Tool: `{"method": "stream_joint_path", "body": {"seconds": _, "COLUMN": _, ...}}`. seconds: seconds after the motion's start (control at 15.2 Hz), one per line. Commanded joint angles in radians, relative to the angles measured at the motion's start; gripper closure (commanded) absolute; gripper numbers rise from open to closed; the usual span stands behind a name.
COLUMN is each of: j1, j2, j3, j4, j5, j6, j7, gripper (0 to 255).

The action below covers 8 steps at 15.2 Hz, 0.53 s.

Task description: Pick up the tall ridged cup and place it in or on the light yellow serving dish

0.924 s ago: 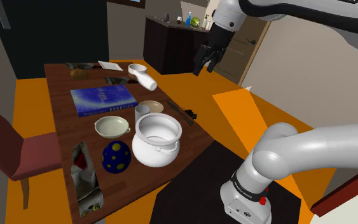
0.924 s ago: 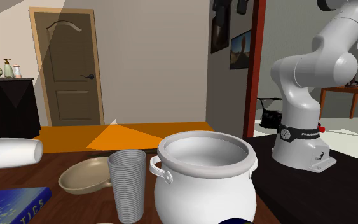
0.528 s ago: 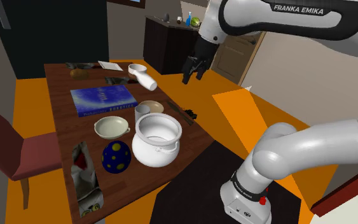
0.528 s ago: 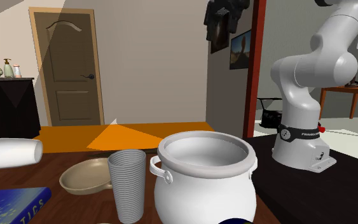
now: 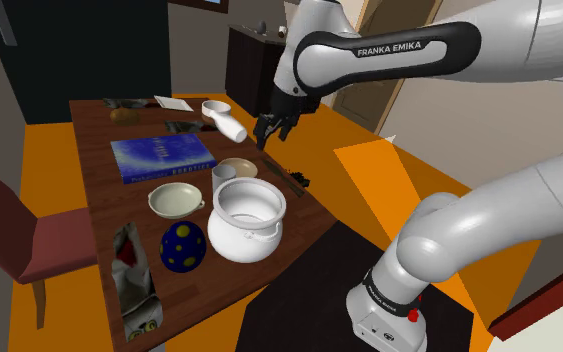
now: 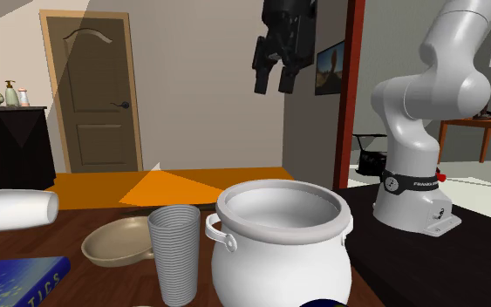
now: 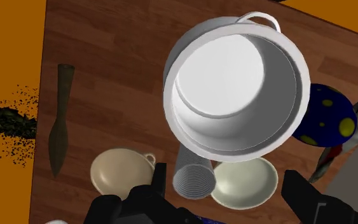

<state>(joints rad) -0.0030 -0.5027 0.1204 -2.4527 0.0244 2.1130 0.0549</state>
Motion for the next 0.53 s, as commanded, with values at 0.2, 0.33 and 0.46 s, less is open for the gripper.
{"method": "stream_joint_path", "body": {"seconds": 0.2, "j1": -0.01, "j2": 0.18, "j3": 0.036, "j4": 0.028, "j5": -0.039, "j6": 0.159, "j7": 0.032, "gripper": 0}}
{"method": "stream_joint_path", "body": {"seconds": 0.33, "j1": -0.015, "j2": 0.255, "j3": 0.05, "j4": 0.046, "j5": -0.064, "j6": 0.216, "j7": 0.051, "gripper": 0}}
{"method": "stream_joint_path", "body": {"seconds": 0.46, "j1": -0.021, "j2": 0.333, "j3": 0.063, "j4": 0.071, "j5": -0.094, "j6": 0.269, "j7": 0.075, "gripper": 0}}
